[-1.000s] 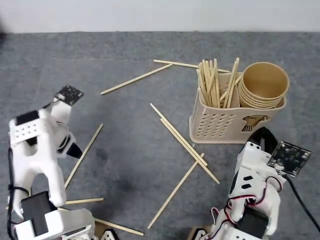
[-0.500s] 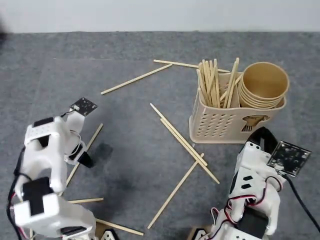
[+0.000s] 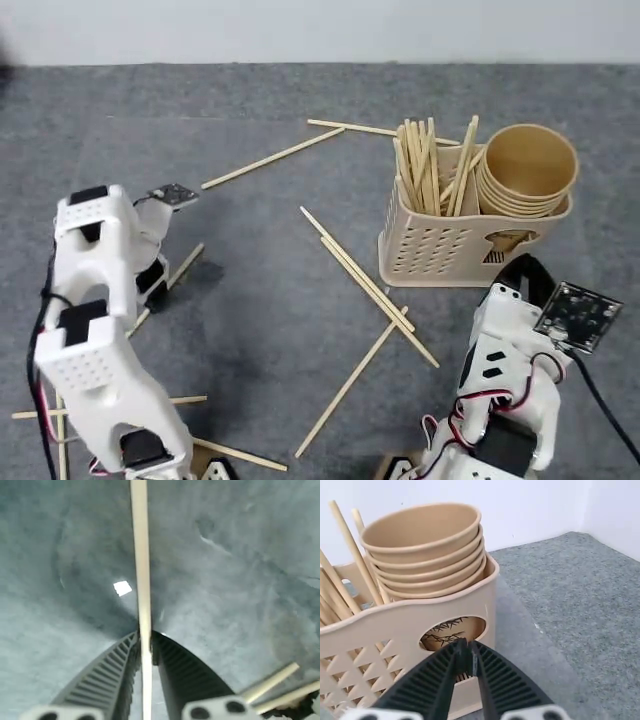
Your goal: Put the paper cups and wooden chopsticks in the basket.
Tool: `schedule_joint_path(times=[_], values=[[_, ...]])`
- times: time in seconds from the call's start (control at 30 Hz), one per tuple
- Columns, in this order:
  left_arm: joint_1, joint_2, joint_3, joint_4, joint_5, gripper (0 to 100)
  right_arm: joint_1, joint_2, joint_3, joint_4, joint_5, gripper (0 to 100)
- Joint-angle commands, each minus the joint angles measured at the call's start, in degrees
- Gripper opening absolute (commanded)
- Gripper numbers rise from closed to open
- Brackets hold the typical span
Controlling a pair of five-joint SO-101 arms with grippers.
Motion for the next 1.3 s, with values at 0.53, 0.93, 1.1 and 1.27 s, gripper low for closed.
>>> schedule_joint_path(times=[0.53, 0.93, 1.1, 1.27], values=[[27.16, -31.30, -30.02, 2.90, 34.73, 1, -0.31, -0.66, -0.35, -0.04, -0.35, 0.9], [44.48, -33.23, -37.41, -25.14, 55.56, 1, -0.13, -0.66, -0.26, -0.04, -0.35, 0.9], [49.49, -33.58, -37.14, -33.14, 62.42, 1, -0.13, -0.66, -0.18, -0.13, -0.35, 0.9], [53.27, -32.97, -36.62, -37.01, 64.00, 1, -0.13, -0.66, -0.18, -0.13, -0.35, 0.9]])
